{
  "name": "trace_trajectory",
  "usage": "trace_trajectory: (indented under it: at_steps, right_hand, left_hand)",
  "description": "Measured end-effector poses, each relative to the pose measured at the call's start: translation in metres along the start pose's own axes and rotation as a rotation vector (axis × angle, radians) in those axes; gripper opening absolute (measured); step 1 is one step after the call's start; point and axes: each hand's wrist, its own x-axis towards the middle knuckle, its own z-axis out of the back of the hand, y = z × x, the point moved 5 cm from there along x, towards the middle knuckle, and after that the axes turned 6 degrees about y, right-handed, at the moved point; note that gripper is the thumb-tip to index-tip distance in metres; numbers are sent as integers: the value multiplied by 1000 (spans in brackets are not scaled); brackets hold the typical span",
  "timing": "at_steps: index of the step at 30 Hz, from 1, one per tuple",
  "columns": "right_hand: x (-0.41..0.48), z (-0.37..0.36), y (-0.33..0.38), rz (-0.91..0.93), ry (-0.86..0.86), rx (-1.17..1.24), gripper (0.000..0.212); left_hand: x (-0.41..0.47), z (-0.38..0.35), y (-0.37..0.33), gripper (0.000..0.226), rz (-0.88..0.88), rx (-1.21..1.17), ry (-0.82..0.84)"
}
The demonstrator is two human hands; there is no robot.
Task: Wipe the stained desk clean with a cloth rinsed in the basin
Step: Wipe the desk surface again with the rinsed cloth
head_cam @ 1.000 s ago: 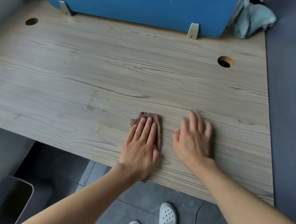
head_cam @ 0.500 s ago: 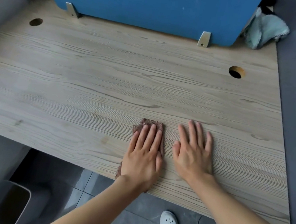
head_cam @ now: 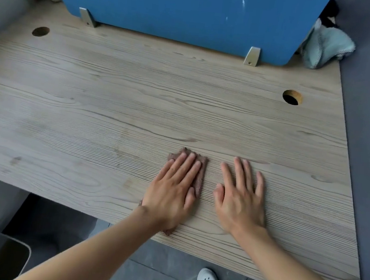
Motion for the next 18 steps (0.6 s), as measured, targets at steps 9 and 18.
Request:
trace_trajectory:
  at_steps: [9,18]
  right_hand:
    - [1,7,0,7,-52,64,59]
    - [66,4,-28,-7,-18,51,62]
  left_hand:
    - [22,-1,-23,68,2,-8,36]
    - [44,3,-12,71,96,33,24]
